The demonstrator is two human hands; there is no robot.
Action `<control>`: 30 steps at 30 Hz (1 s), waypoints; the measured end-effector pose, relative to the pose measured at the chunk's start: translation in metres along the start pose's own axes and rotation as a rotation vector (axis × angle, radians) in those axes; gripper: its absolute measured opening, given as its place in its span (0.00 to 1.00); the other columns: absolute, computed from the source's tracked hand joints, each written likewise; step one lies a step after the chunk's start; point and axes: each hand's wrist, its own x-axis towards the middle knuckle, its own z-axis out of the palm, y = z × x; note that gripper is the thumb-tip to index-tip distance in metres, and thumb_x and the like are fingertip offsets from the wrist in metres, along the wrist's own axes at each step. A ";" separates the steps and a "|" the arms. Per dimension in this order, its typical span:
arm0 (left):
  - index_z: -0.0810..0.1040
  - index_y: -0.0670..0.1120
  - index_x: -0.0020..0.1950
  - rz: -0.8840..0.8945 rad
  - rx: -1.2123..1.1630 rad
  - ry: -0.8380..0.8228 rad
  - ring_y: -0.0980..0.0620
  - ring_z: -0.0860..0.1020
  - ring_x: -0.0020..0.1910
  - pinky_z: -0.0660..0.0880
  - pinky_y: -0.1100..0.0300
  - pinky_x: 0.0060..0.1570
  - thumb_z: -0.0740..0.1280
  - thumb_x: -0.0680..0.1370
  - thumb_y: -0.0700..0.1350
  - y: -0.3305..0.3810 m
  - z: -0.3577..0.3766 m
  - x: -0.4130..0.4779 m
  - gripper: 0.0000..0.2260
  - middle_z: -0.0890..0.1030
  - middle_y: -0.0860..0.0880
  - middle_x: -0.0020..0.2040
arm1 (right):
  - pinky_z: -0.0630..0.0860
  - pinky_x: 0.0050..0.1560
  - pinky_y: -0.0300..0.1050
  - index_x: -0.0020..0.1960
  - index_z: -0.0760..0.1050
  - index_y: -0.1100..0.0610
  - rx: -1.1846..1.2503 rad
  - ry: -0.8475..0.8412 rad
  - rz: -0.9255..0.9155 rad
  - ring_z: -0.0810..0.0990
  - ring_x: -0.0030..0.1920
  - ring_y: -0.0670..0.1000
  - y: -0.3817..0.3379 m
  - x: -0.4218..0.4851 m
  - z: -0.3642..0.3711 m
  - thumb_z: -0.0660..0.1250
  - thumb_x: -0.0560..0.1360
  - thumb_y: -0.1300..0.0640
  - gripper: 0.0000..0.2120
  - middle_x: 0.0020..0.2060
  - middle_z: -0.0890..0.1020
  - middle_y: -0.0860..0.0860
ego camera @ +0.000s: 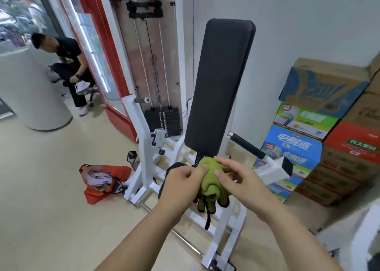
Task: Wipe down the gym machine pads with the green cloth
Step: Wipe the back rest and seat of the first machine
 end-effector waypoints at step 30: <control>0.55 0.72 0.78 0.481 -0.058 -0.364 0.73 0.72 0.60 0.71 0.71 0.59 0.68 0.80 0.51 0.137 -0.032 0.545 0.33 0.71 0.62 0.65 | 0.82 0.52 0.48 0.56 0.85 0.54 0.327 0.505 0.235 0.87 0.49 0.49 -0.136 0.499 -0.049 0.60 0.85 0.46 0.18 0.49 0.89 0.51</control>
